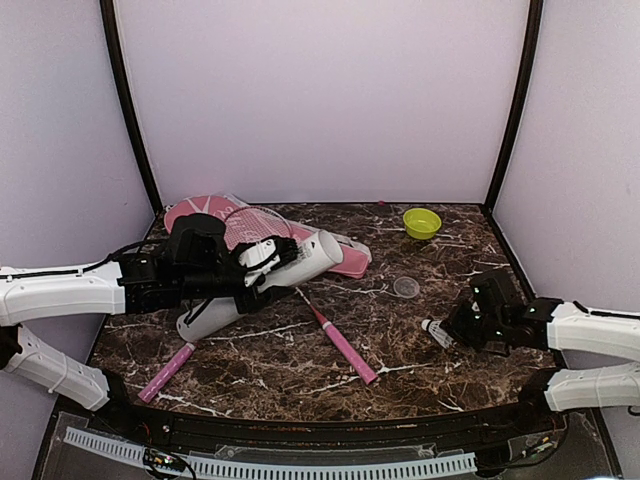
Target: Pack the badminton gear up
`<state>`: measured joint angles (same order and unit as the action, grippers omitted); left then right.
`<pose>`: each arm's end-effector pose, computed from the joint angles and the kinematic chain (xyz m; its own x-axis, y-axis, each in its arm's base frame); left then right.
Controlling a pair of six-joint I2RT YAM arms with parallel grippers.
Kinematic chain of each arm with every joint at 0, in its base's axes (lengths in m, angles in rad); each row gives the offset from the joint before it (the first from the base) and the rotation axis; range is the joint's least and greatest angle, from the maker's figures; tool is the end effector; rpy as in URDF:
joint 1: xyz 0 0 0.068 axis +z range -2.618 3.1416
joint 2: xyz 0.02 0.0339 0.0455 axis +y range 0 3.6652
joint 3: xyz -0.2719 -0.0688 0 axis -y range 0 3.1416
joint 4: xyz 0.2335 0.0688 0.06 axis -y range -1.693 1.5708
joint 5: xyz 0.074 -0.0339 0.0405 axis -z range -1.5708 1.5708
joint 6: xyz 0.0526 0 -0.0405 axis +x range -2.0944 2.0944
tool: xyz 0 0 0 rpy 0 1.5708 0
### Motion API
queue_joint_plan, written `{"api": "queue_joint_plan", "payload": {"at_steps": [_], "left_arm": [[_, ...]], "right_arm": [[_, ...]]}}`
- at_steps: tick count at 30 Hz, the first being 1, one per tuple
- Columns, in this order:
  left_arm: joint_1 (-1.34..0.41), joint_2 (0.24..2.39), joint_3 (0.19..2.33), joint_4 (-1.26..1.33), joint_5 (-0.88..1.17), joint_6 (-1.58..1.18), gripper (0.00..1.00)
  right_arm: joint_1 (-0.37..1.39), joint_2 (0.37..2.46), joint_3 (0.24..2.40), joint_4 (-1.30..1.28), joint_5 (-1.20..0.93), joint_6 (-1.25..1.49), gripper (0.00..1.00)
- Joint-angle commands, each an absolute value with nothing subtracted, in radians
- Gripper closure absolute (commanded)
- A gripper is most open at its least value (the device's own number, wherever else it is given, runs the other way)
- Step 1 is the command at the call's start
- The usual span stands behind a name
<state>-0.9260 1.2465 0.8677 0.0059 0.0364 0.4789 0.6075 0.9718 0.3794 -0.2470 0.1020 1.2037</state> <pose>0.1730 -0.2332 0.2945 0.1831 0.5227 -0.8326 0.8278 0.3749 0.4174 0.1494 0.0974 0.1634 -0.6972 0.6461 -0.3104 0.3866 0.7036 0.5962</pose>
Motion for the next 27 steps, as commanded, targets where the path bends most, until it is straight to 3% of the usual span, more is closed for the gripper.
{"api": "queue_joint_plan", "payload": {"at_steps": [1,3,9,17,27], "left_arm": [[-0.934,1.215,0.858,0.028,0.043,0.494,0.44],[-0.936,1.215,0.858,0.028,0.050,0.495,0.44],[-0.939,1.213,0.856,0.023,0.070,0.499,0.44],[-0.946,1.212,0.857,0.016,0.097,0.502,0.44],[-0.952,1.218,0.860,0.008,0.101,0.505,0.44]], "right_arm": [[0.604,0.985,0.409,-0.207,0.113,1.171,0.92],[0.604,0.982,0.418,-0.211,0.119,1.147,1.00],[0.604,0.936,0.523,-0.214,0.066,0.913,1.00],[0.646,0.956,0.756,-0.127,-0.439,0.675,1.00],[0.814,1.063,0.979,-0.100,-0.511,0.656,1.00]]}}
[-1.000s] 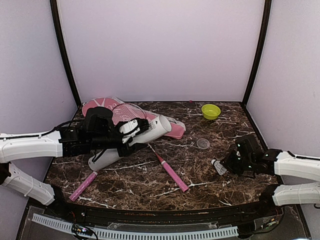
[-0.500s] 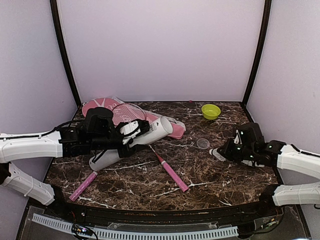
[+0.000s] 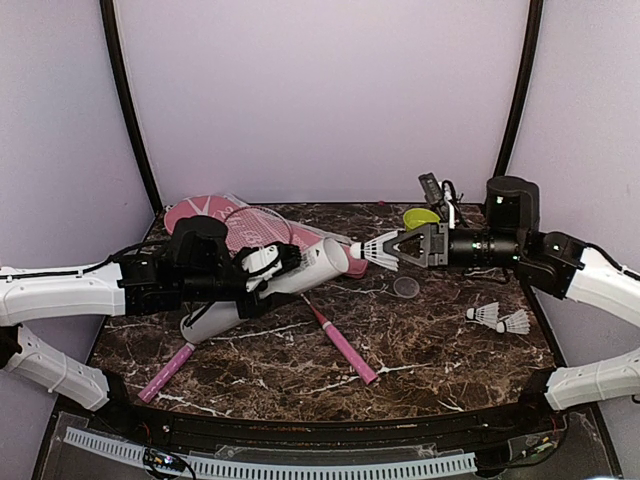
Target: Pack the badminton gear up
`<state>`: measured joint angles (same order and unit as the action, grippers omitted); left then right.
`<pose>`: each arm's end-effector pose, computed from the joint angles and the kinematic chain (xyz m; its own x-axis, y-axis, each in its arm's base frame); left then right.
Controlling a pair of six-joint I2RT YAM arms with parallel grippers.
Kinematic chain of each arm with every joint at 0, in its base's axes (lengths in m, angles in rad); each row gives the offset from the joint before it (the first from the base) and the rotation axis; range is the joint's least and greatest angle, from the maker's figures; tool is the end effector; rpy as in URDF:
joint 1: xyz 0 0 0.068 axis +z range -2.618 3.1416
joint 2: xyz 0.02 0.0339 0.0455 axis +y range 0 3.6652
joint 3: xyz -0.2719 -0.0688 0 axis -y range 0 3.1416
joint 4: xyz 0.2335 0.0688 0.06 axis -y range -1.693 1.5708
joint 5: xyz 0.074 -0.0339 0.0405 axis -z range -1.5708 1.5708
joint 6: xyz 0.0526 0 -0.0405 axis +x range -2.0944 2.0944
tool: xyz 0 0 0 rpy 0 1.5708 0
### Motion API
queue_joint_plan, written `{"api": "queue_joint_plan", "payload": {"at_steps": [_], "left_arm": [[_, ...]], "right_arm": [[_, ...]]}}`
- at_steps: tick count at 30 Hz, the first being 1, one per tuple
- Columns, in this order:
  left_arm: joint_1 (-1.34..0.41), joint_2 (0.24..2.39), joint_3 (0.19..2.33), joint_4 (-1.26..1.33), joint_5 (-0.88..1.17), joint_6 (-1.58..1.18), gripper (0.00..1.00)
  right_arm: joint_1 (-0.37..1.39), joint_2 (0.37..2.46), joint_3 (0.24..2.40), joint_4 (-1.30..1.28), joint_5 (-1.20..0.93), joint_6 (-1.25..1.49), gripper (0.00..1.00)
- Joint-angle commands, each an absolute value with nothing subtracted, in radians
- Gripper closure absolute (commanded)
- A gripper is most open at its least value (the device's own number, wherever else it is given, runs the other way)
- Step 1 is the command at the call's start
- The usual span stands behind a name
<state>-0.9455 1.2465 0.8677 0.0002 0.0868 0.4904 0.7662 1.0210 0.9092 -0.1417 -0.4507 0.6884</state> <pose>0.1660 -0.2378 0.2939 0.2118 0.5083 -0.8348 0.8560 0.3157 0.4094 0.1528 0.1789 0.3485 -0.7291 0.0920 -0.6782 -0.6019 0.3856 0.6994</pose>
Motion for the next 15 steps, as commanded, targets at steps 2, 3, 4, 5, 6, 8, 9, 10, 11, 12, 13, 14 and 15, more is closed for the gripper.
{"api": "queue_joint_plan", "payload": {"at_steps": [2,3,4,5,6,8,9,10,11,12,13,14,15], "left_arm": [[-0.953,1.220,0.861,0.007,0.098,0.506,0.44],[-0.954,1.220,0.861,0.005,0.097,0.506,0.44],[-0.954,1.220,0.861,0.005,0.095,0.508,0.44],[-0.955,1.220,0.862,0.003,0.094,0.508,0.44],[-0.956,1.220,0.862,0.003,0.094,0.510,0.44],[-0.957,1.220,0.862,0.002,0.092,0.510,0.44],[-0.957,1.219,0.862,0.003,0.093,0.511,0.44],[-0.958,1.218,0.862,0.002,0.094,0.509,0.44],[-0.959,1.220,0.862,0.002,0.094,0.509,0.44],[-0.960,1.220,0.862,0.002,0.094,0.509,0.44],[-0.961,1.220,0.862,0.001,0.094,0.510,0.44],[-0.962,1.220,0.862,0.000,0.094,0.511,0.44],[-0.963,1.221,0.862,0.000,0.094,0.513,0.44]], "right_arm": [[0.836,1.090,1.002,-0.111,-0.521,0.648,1.00],[0.845,1.100,1.009,-0.114,-0.526,0.645,1.00],[0.851,1.108,1.013,-0.112,-0.533,0.646,1.00],[0.856,1.115,1.017,-0.110,-0.541,0.646,1.00],[0.862,1.121,1.019,-0.108,-0.546,0.646,1.00],[0.871,1.130,1.026,-0.116,-0.540,0.642,1.00],[0.873,1.134,1.028,-0.121,-0.536,0.640,1.00],[0.874,1.139,1.029,-0.126,-0.535,0.638,1.00],[0.875,1.142,1.029,-0.127,-0.535,0.637,1.00],[0.877,1.146,1.029,-0.126,-0.538,0.637,1.00],[0.877,1.151,1.029,-0.124,-0.543,0.639,1.00],[0.880,1.157,1.029,-0.122,-0.546,0.641,1.00],[0.881,1.162,1.030,-0.119,-0.553,0.643,1.00]]}}
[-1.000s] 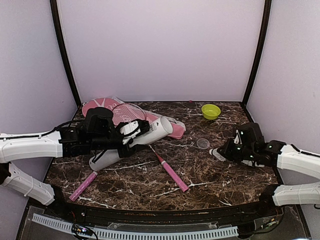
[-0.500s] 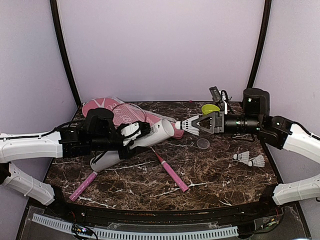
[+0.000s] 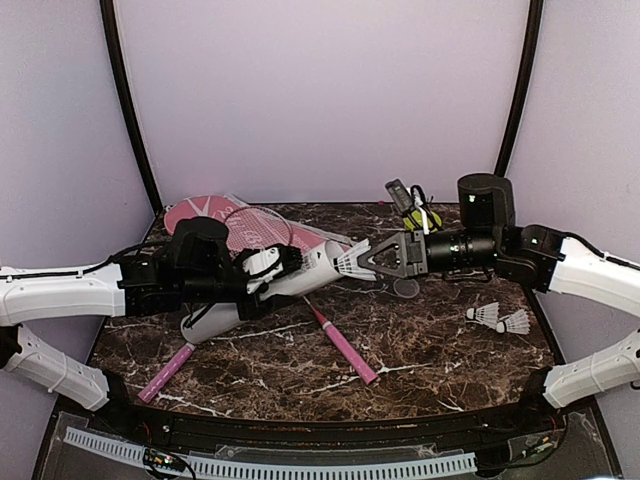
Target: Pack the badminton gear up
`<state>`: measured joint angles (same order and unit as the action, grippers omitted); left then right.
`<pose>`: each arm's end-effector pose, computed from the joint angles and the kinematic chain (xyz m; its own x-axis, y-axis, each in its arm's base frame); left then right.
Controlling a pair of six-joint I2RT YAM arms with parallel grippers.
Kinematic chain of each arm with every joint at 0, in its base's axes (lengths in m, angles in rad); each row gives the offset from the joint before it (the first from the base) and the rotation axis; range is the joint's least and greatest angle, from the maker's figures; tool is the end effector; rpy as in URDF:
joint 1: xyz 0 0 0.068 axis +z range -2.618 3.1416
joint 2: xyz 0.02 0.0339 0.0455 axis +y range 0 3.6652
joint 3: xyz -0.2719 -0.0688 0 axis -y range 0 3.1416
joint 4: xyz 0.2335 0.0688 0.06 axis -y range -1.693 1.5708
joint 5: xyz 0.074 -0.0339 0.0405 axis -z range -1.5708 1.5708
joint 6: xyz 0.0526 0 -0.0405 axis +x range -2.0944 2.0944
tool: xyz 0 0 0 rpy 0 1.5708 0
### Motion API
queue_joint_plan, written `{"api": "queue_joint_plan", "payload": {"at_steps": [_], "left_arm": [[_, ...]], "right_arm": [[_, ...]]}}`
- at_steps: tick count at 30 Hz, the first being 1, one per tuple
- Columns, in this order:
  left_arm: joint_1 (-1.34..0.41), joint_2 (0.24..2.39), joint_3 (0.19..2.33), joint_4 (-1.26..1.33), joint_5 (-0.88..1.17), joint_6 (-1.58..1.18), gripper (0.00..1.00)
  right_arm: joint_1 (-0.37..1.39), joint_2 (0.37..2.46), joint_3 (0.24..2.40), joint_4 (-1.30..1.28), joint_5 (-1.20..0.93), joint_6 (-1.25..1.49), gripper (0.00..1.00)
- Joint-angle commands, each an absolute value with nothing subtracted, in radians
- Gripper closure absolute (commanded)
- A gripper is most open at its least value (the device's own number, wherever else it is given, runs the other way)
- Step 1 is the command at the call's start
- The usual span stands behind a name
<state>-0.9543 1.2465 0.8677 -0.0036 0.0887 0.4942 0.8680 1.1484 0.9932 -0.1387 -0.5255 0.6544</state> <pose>0.1637 -0.2391 0.2935 0.2181 0.5094 -0.8324 0.8596 0.3036 0.4110 0.1498 0.2176 0.3501 -0.7392 -0.0580 -0.6709 -0.6560 0.2875 0.6979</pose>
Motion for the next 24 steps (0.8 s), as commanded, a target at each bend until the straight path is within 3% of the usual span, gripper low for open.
{"api": "queue_joint_plan", "payload": {"at_steps": [1,24], "left_arm": [[-0.964,1.221,0.862,0.000,0.094,0.514,0.44],[-1.001,1.235,0.861,-0.015,0.108,0.533,0.44]], "right_arm": [[0.884,1.168,1.029,-0.117,-0.557,0.645,1.00],[0.923,1.331,1.121,-0.139,-0.589,0.586,1.00]]}}
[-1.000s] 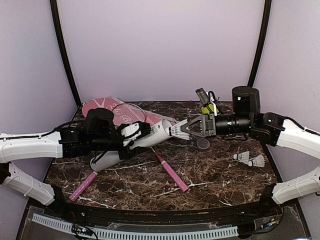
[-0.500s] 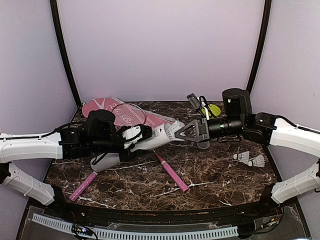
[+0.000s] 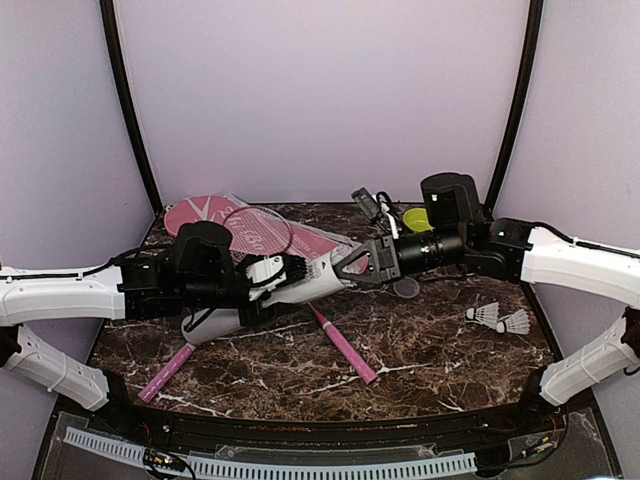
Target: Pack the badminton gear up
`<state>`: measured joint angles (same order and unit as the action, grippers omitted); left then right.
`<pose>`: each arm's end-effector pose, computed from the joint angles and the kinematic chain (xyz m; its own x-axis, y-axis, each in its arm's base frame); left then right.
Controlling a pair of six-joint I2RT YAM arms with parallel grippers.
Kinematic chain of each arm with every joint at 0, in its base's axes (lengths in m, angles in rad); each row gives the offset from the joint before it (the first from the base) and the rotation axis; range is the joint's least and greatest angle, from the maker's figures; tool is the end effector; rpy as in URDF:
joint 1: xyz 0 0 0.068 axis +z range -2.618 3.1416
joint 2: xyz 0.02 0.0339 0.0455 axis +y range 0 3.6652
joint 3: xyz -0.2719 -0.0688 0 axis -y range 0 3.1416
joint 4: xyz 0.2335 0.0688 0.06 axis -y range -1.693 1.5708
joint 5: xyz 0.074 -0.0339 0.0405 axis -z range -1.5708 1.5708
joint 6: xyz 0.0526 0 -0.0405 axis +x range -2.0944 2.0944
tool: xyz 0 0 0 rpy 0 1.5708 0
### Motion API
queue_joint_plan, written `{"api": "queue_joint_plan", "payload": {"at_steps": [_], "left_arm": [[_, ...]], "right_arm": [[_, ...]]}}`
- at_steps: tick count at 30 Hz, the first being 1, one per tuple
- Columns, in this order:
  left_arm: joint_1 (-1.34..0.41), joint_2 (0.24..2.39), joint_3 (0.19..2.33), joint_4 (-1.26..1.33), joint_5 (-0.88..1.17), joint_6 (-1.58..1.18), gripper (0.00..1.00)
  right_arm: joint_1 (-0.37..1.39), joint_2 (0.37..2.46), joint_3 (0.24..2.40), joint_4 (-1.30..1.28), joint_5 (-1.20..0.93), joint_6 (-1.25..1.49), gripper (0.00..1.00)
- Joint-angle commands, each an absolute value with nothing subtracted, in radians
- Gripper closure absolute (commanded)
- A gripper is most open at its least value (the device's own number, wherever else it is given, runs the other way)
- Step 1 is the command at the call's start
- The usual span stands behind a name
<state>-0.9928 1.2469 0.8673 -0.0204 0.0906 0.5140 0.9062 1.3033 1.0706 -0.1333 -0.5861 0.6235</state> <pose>0.1539 -0.2446 0.2913 0.2472 0.5172 -0.8194 0.8706 0.2527 0.4222 0.1616 0.2535 0.3381 -0.7481 -0.1661 -0.6425 -0.6621 0.2516 0.7059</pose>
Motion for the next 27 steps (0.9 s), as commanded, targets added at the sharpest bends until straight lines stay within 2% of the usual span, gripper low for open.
{"api": "queue_joint_plan", "payload": {"at_steps": [1,13,19,27], "left_arm": [[-1.002,1.235,0.861,-0.015,0.108,0.532,0.44],[-1.003,1.235,0.861,-0.014,0.111,0.532,0.44],[-1.003,1.232,0.859,-0.013,0.093,0.536,0.44],[-0.992,1.212,0.844,0.001,-0.047,0.566,0.44]], "right_arm": [[0.924,1.339,1.127,-0.144,-0.588,0.581,1.00],[0.940,1.379,1.144,-0.161,-0.558,0.557,1.00],[0.941,1.335,1.140,-0.168,-0.514,0.549,0.87],[0.934,1.196,1.141,-0.319,-0.340,0.483,0.53]]}}
